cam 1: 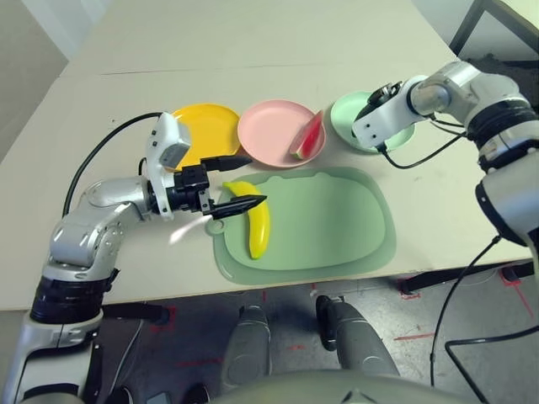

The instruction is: Place the fruits into color-matched plates.

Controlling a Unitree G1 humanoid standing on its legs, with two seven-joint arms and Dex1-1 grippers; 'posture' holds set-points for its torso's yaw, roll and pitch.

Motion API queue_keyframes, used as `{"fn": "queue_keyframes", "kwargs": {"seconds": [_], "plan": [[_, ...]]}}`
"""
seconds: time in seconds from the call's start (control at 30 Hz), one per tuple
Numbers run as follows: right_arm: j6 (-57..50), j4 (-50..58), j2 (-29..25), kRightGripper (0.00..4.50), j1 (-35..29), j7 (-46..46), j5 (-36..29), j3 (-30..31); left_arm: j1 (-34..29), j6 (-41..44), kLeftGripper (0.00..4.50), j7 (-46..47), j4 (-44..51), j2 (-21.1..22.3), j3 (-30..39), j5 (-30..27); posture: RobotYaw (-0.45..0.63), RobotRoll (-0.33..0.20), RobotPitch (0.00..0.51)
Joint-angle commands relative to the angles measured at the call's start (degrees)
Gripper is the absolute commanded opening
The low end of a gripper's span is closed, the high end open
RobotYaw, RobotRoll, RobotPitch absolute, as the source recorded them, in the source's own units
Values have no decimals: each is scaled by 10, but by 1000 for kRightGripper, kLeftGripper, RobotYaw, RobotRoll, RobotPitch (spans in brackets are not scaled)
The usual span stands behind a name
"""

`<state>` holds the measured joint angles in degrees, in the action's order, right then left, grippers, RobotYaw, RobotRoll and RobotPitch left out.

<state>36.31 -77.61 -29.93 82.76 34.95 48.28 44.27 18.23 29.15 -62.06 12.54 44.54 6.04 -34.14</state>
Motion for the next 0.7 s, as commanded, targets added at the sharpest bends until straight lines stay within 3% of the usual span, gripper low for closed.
{"fn": "queue_keyframes", "kwargs": {"seconds": [0.03, 0.37, 0.53, 0.7], "plan": [[-1, -4, 3, 4362, -5, -3, 3, -5, -13, 4, 4500, -3, 15, 8, 4, -3, 30, 0, 182], [17, 3, -8, 4475, 14, 16, -11, -21, -16, -8, 4500, 1, 15, 6, 2, 7, 29, 0, 183], [59, 29, -24, 4475, 20, 116, -101, -98, -2, -43, 4500, 42, -9, -7, 5, 45, 26, 0, 184], [72, 78, -45, 4475, -24, 238, -191, -160, 0, -56, 4500, 55, -16, -15, 4, 51, 17, 0, 185]]}}
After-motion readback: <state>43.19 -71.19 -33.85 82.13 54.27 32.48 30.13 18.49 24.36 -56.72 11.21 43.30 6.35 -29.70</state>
